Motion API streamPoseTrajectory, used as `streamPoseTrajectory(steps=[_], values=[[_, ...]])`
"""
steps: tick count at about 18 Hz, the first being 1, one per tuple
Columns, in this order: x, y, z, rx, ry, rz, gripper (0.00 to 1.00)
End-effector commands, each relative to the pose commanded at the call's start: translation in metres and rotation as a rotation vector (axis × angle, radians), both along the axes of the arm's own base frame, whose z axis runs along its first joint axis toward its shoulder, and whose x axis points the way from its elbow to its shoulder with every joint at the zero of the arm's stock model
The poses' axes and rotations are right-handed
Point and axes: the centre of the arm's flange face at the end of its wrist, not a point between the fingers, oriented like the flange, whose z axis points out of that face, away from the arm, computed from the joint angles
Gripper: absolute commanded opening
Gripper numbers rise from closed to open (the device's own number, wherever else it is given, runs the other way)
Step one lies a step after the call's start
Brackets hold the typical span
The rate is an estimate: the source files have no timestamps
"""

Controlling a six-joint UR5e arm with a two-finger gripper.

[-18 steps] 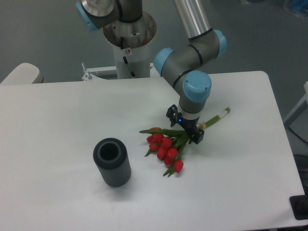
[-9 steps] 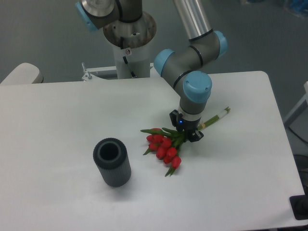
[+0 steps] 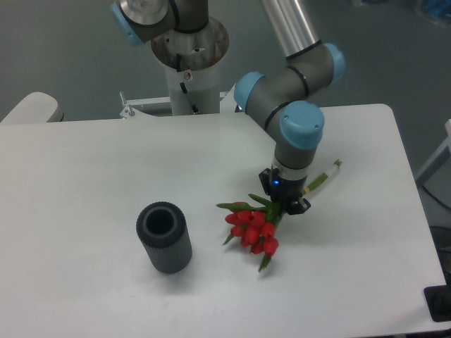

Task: Pick up the flowers from the table
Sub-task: 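Lift the gripped tulip bouquet up off the table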

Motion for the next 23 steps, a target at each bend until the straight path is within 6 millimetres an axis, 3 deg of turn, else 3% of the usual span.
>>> streamPoseTrajectory(steps=[2, 4, 7, 8, 15, 23], values=[[-0.008, 0.01, 0.044, 0.058, -0.027, 0.003, 0.2], [-0.013, 0.02, 0.075, 0.127, -0.065, 0.041, 0.2], [-0.015, 0.03, 0.102, 0.262, -0.103, 0.037, 0.2], [-0.018, 0.025, 0.111, 0.317, -0.124, 0.045, 0.2], [-0.032, 0.012, 0.128, 0.581, -0.285, 0.09, 0.2], [-0.034, 0.01, 0.131, 0.643, -0.319, 0.084, 0.2]])
